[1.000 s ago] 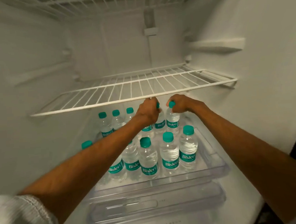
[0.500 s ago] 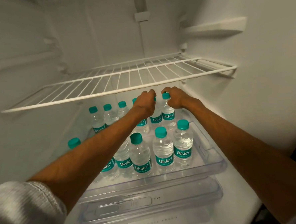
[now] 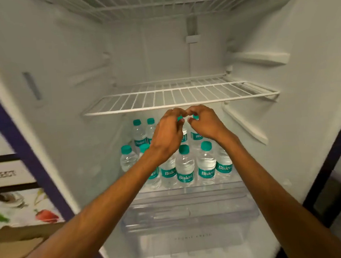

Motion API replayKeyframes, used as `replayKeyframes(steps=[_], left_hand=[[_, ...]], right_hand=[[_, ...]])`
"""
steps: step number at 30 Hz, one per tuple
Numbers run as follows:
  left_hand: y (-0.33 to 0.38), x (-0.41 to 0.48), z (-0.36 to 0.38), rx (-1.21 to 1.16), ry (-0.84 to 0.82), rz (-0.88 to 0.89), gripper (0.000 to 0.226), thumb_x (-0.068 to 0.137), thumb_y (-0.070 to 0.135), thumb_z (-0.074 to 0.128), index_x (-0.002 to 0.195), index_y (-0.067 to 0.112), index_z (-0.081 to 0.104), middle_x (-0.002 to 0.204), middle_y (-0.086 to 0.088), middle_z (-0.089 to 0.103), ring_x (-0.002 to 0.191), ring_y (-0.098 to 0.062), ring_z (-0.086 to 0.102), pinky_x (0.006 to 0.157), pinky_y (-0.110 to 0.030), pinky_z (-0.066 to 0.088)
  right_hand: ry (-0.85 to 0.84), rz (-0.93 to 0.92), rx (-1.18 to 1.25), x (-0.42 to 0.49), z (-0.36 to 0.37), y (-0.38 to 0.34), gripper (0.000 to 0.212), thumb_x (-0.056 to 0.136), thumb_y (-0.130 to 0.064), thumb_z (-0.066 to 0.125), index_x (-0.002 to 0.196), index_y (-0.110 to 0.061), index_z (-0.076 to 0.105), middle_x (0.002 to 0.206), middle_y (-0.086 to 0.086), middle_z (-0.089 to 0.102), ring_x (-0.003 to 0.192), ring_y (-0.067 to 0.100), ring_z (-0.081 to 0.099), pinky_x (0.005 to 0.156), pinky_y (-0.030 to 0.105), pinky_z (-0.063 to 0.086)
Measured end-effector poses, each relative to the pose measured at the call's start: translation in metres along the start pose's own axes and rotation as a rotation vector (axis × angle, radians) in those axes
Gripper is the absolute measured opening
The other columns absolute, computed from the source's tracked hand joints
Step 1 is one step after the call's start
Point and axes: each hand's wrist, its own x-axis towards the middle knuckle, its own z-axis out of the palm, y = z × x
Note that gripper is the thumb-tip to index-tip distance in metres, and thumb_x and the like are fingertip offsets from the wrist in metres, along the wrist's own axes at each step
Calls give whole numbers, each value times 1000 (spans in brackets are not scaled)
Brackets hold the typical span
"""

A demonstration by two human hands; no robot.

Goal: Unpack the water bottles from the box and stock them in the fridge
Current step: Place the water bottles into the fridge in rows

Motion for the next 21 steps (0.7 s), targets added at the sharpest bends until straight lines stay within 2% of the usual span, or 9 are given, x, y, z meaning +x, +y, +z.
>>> replayKeyframes(steps=[5, 9, 13, 17, 19, 21], left_hand=[[-6, -66, -48, -82, 110, 21, 23, 100, 16, 47, 121, 17, 58, 118, 0, 62, 107, -14, 58, 91, -31, 48], [-17, -124, -83, -165, 189, -9, 18, 101, 13, 46, 113, 15, 58, 106, 4, 65, 97, -9, 62, 84, -34, 51], [-32, -190, -120, -184, 206, -66, 18, 103, 21, 43, 117, 16, 54, 101, 7, 63, 88, -9, 64, 76, -39, 55], [-49, -254, -156, -180, 248, -116, 14, 102, 17, 44, 111, 12, 55, 88, 8, 62, 75, -6, 62, 66, -34, 54], [-65, -285, -168, -159, 281, -177, 14, 102, 19, 45, 113, 12, 50, 81, 14, 58, 69, -4, 59, 60, -25, 50], [-88, -315, -179, -107, 293, -265, 12, 101, 21, 47, 110, 13, 47, 76, 11, 56, 65, -5, 57, 57, -27, 47]], right_hand=[[68, -96, 132, -57, 27, -49, 21, 90, -9, 60, 108, -17, 67, 110, 0, 66, 102, 11, 59, 91, 21, 44], [44, -136, 249, -101, 61, -90, 7, 85, -21, 70, 92, -19, 69, 87, -9, 68, 80, 3, 61, 71, 9, 43], [-84, -132, 361, -144, 98, -123, 5, 85, -20, 70, 86, -16, 68, 78, -9, 67, 70, 6, 60, 65, 16, 47], [-235, -202, 441, -183, 145, -154, 5, 89, -14, 66, 86, -9, 67, 71, -10, 63, 63, 1, 58, 60, 14, 47], [-351, -225, 449, -199, 175, -166, 5, 91, -18, 64, 90, -13, 65, 70, -8, 62, 64, 8, 60, 57, 23, 52], [-463, -247, 413, -211, 208, -177, 3, 90, -21, 64, 92, -19, 64, 72, -6, 63, 65, 13, 61, 59, 25, 54]])
